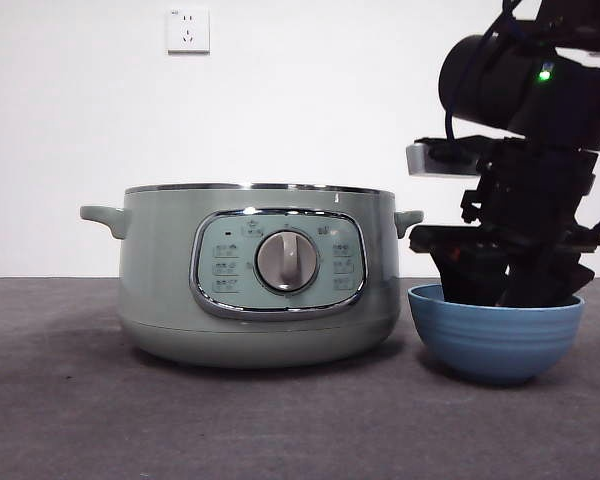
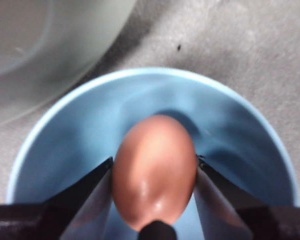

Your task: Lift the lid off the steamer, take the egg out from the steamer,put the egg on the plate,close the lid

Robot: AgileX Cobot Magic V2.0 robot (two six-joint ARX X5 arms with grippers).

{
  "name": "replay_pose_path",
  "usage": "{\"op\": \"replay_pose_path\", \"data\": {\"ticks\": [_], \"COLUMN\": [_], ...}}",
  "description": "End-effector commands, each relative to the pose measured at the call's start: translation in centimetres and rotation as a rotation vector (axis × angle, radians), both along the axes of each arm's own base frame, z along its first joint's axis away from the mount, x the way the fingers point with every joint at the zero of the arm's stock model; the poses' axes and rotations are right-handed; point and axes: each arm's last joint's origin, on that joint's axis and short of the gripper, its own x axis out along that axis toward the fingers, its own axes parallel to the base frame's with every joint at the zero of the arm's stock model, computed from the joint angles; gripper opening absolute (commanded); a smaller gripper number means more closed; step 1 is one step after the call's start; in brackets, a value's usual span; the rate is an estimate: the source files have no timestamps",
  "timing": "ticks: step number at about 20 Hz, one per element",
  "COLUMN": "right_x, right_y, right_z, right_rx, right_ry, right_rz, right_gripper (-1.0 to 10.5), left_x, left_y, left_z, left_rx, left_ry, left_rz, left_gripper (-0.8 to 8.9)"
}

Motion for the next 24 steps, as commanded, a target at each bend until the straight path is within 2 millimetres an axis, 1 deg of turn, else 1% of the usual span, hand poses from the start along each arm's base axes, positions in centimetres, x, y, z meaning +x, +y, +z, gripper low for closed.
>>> {"op": "replay_pose_path", "data": {"ticks": [1, 6, 7, 9, 10, 13, 16, 17, 18, 20, 22, 24], "right_x": [-0.1, -0.3, -0.3, -0.4, -0.3, -0.2, -0.2, -0.4, -0.6, -1.5, -3.3, -5.9], "right_y": [0.0, -0.1, -0.1, -0.2, -0.2, -0.1, -0.1, -0.1, -0.3, -0.7, -1.7, -3.1], "right_z": [-0.5, -0.7, -0.7, -0.7, -0.7, -0.6, 0.0, 0.7, 1.8, 4.8, 8.6, 12.3], "right_rx": [-0.006, -0.019, -0.022, -0.024, -0.023, -0.014, -0.004, 0.005, 0.021, 0.066, 0.11, 0.165], "right_ry": [0.015, 0.04, 0.045, 0.049, 0.047, 0.031, 0.012, -0.007, -0.038, -0.124, -0.212, -0.316], "right_rz": [0.003, 0.003, 0.003, 0.003, 0.002, 0.002, 0.001, 0.003, 0.003, 0.002, 0.001, 0.0], "right_gripper": [-0.1, 0.1, 0.6, 2.6, 2.9, 2.9, 2.9, 2.9, 2.9, 2.9, 2.9, 2.9], "left_x": [-0.4, -0.4, -0.4, -0.4, -0.4, 0.1, 1.8, 2.6, 3.5, 5.4, 7.7, 10.2], "left_y": [0.2, 0.2, 0.2, 0.2, 0.2, -0.1, -1.2, -1.7, -2.3, -3.5, -4.9, -6.4], "left_z": [0.8, 0.8, 0.8, 0.8, 0.8, 0.8, 1.1, 1.2, 1.4, 1.5, 1.4, 1.0], "left_rx": [-0.043, -0.043, -0.042, -0.041, -0.041, -0.032, -0.026, -0.03, -0.033, -0.027, -0.005, 0.002], "left_ry": [-0.06, -0.059, -0.057, -0.055, -0.055, -0.041, -0.024, -0.02, -0.018, -0.007, -0.002, 0.008], "left_rz": [-0.002, -0.004, -0.004, -0.006, -0.006, -0.006, -0.035, -0.061, -0.08, -0.083, -0.114, -0.119], "left_gripper": [-0.09, -0.08, -0.08, -0.09, -0.08, -0.08, -0.08, -0.08, -0.08, -0.08, -0.08, -0.08]}}
